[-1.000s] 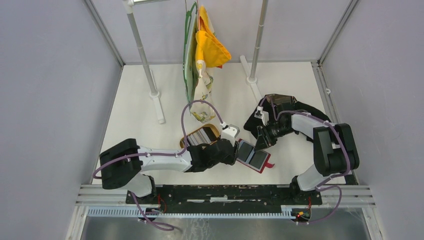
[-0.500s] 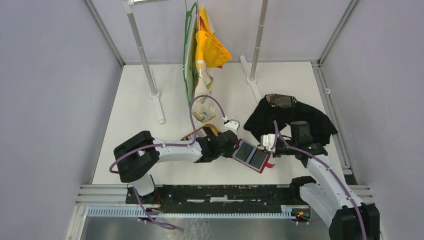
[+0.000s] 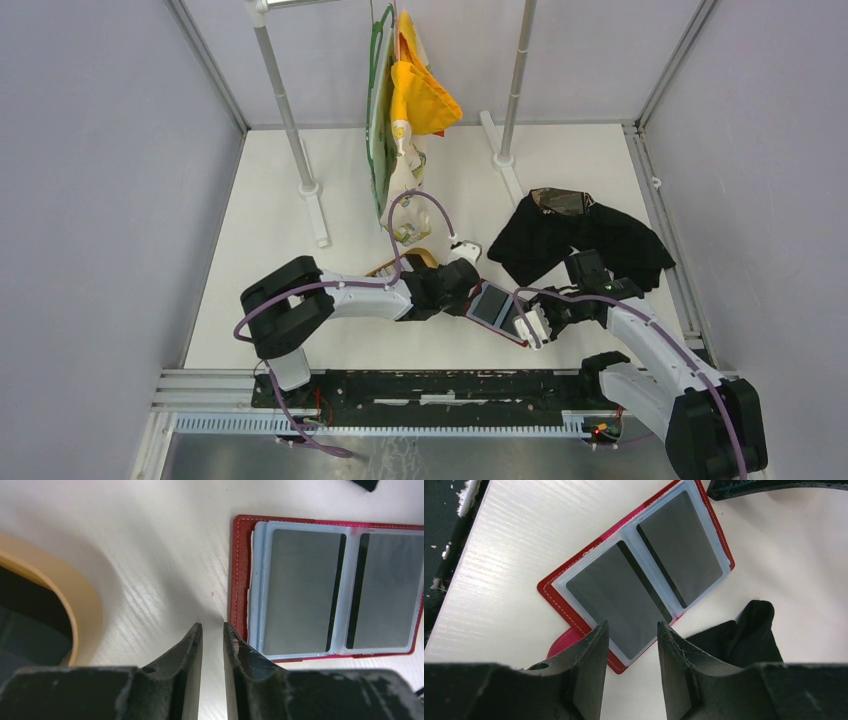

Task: Put the credit cards into the card holder
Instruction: Turn over the card slot in the card holder.

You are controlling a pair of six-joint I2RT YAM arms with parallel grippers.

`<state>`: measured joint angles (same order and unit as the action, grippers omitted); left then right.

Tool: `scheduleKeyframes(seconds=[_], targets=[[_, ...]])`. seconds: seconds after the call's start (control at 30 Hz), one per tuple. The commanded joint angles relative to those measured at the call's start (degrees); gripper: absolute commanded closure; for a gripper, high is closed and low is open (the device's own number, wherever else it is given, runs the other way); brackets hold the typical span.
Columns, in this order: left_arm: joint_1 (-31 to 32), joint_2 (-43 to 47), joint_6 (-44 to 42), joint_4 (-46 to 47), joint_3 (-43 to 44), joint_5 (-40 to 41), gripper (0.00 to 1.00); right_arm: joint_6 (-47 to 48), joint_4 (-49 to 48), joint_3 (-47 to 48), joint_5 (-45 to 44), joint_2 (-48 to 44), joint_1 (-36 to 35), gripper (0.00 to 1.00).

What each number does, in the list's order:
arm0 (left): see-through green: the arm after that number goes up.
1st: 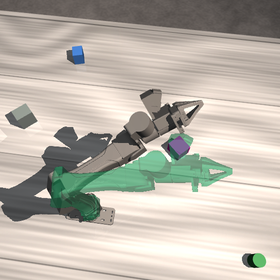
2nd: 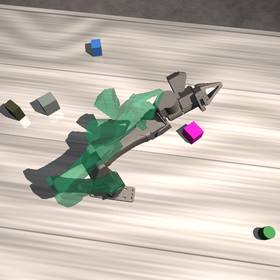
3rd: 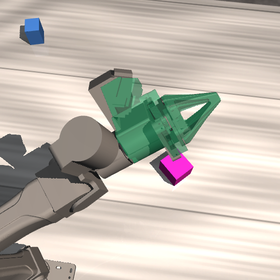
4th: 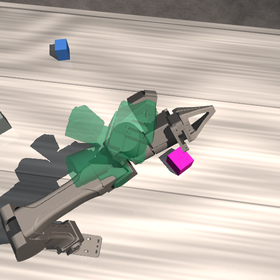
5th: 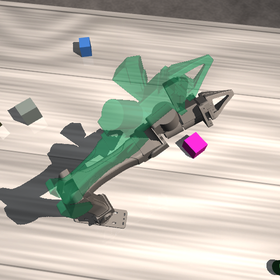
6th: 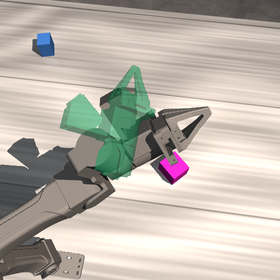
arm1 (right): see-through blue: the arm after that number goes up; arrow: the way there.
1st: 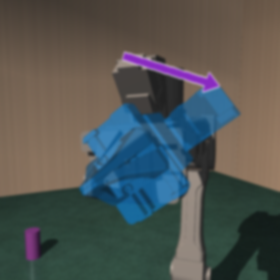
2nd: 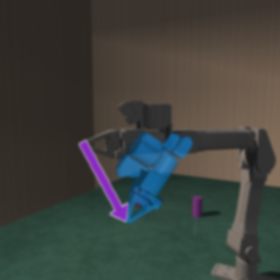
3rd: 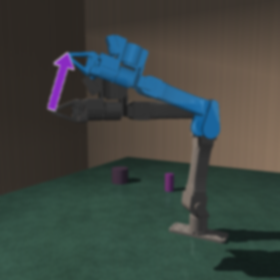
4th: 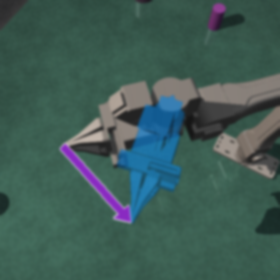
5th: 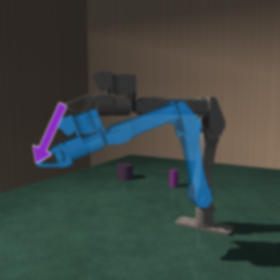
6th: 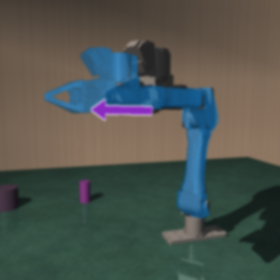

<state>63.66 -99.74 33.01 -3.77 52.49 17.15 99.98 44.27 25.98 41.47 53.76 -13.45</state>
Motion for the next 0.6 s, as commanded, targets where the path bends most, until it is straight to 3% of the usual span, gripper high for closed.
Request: scheduleKeyframes(seconds=[0.0, 0.33, 0.57], targets=[[0.12, -0.17, -0.41, 3.43, -1.53, -4.69, 0.73, 0.70, -1.35, 0.02, -2.01, 0.28, -0.86, 0.54], [5.56, 1.45, 3.45, 7.11, -4.32, -5.15, 0.74, -10.50, -6.53, 1.36, -4.74, 0.88, -0.87, 0.53], [7.31, 11.99, 5.57, 9.71, -9.54, -1.48, 0.71, -10.85, -6.17, 1.58, -4.19, 1.13, -0.89, 0.53]])
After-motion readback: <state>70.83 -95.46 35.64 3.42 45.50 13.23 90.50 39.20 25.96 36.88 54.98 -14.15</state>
